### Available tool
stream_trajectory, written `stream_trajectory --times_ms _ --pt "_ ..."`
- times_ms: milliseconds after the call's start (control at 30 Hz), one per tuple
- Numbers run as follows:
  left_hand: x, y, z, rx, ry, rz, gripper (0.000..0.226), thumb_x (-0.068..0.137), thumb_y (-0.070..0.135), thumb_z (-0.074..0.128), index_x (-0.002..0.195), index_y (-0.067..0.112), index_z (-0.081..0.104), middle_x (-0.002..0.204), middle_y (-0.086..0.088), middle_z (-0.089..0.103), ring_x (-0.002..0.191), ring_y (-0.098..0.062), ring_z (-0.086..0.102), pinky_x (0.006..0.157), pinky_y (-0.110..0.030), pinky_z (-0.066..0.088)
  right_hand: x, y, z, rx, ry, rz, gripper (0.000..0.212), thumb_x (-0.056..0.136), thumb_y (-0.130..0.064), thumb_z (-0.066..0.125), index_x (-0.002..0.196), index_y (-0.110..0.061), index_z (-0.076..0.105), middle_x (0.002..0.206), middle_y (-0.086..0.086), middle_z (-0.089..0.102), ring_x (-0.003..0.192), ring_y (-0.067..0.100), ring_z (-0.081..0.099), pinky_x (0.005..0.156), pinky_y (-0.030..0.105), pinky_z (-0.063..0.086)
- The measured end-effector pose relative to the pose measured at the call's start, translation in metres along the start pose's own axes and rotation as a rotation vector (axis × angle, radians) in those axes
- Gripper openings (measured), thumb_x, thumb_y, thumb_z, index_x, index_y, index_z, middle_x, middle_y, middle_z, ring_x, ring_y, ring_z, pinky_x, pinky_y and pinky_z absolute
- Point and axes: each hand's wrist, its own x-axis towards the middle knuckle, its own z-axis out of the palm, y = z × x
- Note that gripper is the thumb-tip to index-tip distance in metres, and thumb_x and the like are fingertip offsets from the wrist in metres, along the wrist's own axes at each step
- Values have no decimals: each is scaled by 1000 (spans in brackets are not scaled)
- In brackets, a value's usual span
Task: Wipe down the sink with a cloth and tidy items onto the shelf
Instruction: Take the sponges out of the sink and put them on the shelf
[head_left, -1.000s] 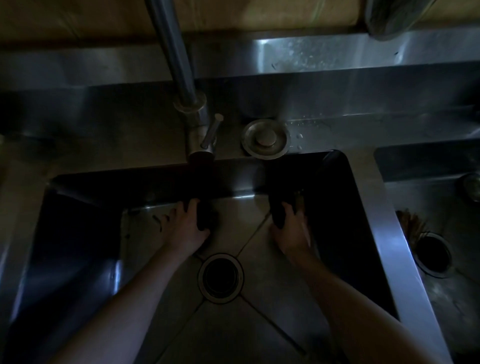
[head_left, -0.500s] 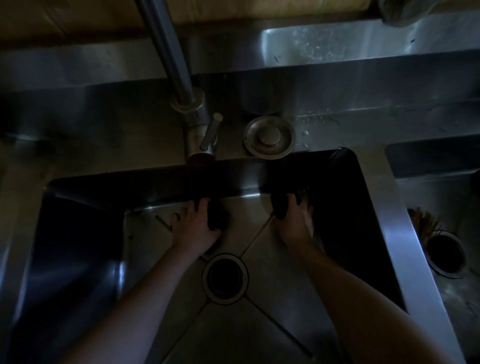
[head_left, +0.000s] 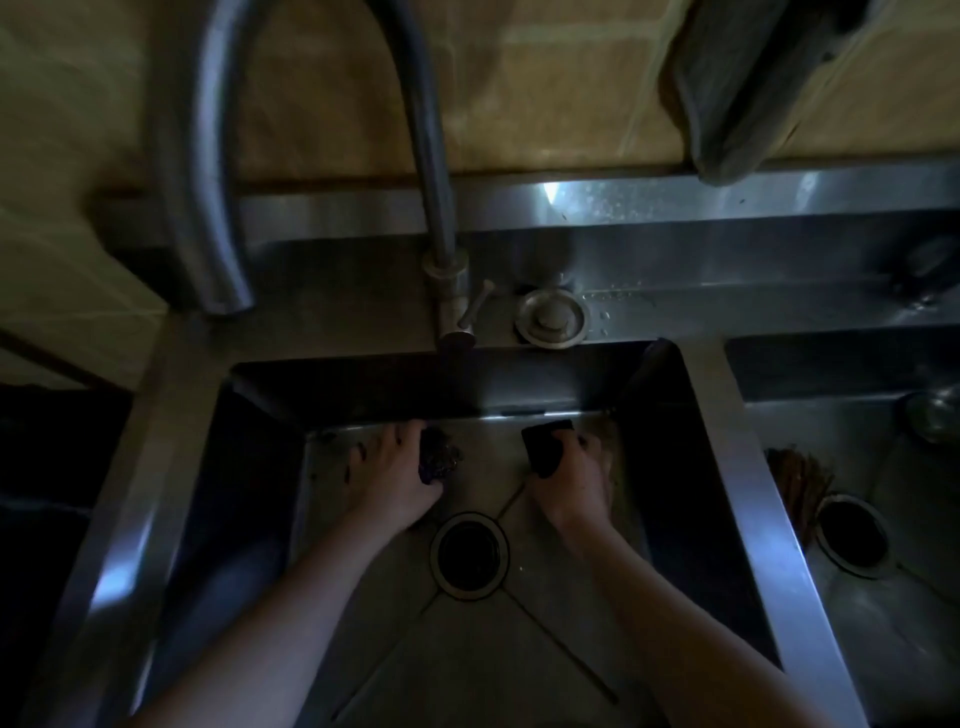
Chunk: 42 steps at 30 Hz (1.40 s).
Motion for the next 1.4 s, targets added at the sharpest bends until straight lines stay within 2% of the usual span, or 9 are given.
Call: stream_trajectory --times_ms 133,267,467,633,800,967,1167,1400 --pt "-27 -10 -39 20 37 -14 70 71 51 62 130 31 30 125 -6 42 120 -31 44 103 -48 27 -35 -28 -17 -41 -9 -108 64 66 -33 70 126 -27 49 127 6 46 117 28 41 92 42 45" --pt "-55 -24 -77 13 103 -25 69 72 52 60 130 31 29 124 -6 41 119 -30 43 100 -47 30 -69 -60 -33 -26 12 -190 68 65 -35 72 128 -31 48 128 4 47 118 25 41 96 42 45" --pt "-99 -58 -134 -48 183 -77 67 74 48 61 131 32 30 129 -4 38 122 -29 40 102 -49 28 -116 -117 -46 -52 22 -334 61 70 -38 69 127 -29 48 126 2 49 116 24 43 93 40 46" --pt "-138 -97 -183 -75 237 -174 63 74 49 60 129 34 34 128 -3 40 123 -29 41 104 -51 27 -152 -179 -49 -64 27 -504 59 69 -35 68 125 -26 53 122 5 54 110 27 47 92 35 44" --pt "-183 -143 -227 -46 335 -291 59 74 51 61 125 33 38 125 -2 42 121 -29 42 100 -50 29 -187 -238 -48 -97 -8 -613 66 66 -39 71 128 -30 49 126 1 52 114 25 45 93 38 45" --pt "-233 -191 -265 -13 410 -394 60 72 52 60 125 32 41 123 -5 44 120 -30 42 98 -51 29 -219 -284 -41 -45 -7 -792 52 71 -43 69 119 -33 52 118 -3 54 102 16 42 87 36 43" --pt "-290 -242 -296 52 426 -532 65 71 56 58 128 31 39 125 -8 42 119 -33 40 93 -49 30 -262 -340 -38 -57 -121 -924 54 73 -39 69 124 -33 51 124 -3 52 115 21 42 93 39 44" --pt "-358 -281 -327 80 512 -692 70 69 57 59 132 32 39 129 -8 42 121 -31 39 96 -51 29 -320 -392 -38 -61 -258 -1110 52 77 -36 68 126 -28 52 126 0 51 121 25 39 96 39 45"
